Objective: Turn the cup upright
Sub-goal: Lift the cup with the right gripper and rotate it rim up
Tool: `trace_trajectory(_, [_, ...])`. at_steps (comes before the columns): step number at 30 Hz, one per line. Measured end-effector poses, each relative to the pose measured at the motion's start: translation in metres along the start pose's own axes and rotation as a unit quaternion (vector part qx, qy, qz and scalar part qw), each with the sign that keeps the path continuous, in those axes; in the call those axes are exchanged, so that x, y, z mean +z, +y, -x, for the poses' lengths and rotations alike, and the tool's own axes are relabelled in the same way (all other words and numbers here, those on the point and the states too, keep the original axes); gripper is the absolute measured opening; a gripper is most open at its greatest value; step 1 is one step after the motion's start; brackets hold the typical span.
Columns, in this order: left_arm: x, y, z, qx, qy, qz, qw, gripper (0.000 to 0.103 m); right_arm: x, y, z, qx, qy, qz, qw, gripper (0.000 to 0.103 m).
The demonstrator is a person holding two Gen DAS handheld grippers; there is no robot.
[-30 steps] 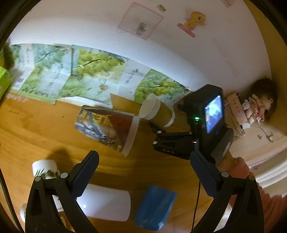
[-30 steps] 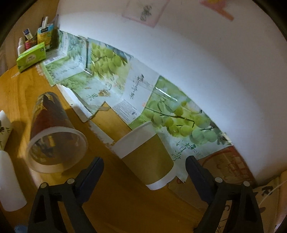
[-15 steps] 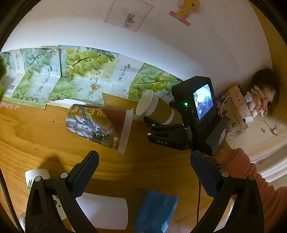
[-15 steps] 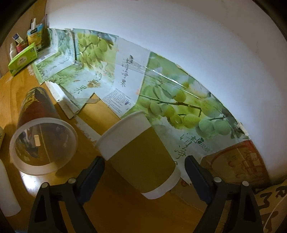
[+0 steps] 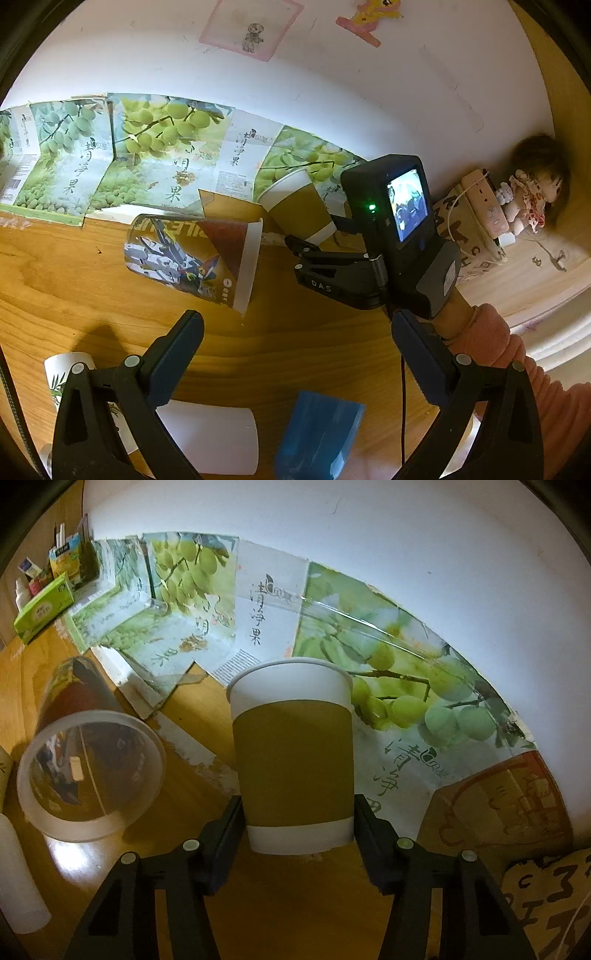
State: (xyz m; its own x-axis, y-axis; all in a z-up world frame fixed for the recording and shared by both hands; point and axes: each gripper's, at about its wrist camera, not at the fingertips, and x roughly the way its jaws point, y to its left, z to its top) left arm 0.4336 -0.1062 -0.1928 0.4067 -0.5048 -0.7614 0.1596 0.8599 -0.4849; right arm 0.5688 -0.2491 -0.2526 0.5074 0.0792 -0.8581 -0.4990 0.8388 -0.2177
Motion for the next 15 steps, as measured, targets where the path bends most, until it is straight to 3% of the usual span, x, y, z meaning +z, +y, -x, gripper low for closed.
trace_trajectory(8, [-0.002, 0.001, 0.011, -0.008, -0.008, 0.005, 0.9999, 0.101, 0.000, -0.007, 0.014, 0.025, -0.007, -0.056, 0.998, 0.057])
trace_trajectory(15, [-0.009, -0.008, 0.035, -0.014, -0.025, -0.006, 0.9996, 0.101, -0.011, -0.013, 0.051, 0.041, -0.026, -0.109, 0.993, 0.057])
